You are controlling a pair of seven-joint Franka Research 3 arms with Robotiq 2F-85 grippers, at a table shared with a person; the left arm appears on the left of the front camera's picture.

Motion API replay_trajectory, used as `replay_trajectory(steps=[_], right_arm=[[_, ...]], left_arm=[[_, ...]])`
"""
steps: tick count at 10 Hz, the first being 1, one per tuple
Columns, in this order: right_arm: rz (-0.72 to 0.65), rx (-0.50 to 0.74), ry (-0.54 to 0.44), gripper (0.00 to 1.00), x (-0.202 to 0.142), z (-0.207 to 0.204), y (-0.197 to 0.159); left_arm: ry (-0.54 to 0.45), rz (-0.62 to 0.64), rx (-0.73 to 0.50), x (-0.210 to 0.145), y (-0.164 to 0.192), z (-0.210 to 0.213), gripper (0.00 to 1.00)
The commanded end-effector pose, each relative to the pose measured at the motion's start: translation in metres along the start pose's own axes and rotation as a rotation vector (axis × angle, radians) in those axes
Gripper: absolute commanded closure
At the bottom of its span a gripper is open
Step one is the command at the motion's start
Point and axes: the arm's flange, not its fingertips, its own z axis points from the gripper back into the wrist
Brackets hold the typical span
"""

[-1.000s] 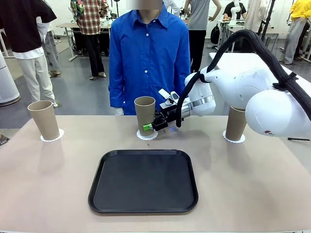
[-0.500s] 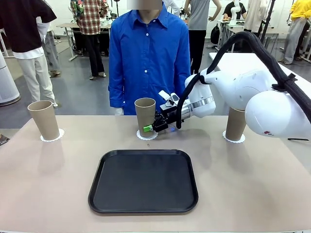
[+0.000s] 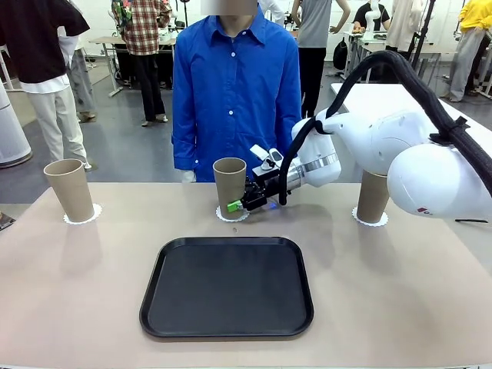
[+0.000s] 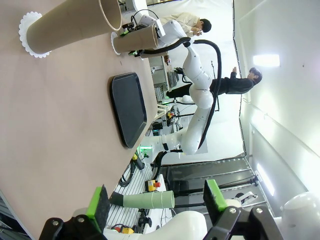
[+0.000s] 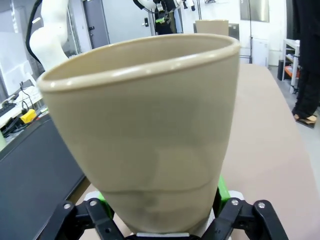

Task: Place coasters on the table and set cups on them.
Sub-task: Take one Reusable plastic cup from the Flat Tray and place it on a coaster set by the human.

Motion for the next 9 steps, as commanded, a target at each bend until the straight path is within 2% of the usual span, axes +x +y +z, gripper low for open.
replay_trajectory(steps=[1, 9], right_arm=[[-0.016, 0.040, 0.003, 0.00, 0.0022, 0.0024, -0.0045], [-0.028, 0.078, -0.029, 0.00, 0.0015, 0.0113, -0.0110]], left_arm=[[-0.004, -0.002, 0.001, -0.0014, -0.0024, -0.0001, 0.00], [-0.004, -0.002, 0.001, -0.0014, -0.0024, -0.0001, 0.00]])
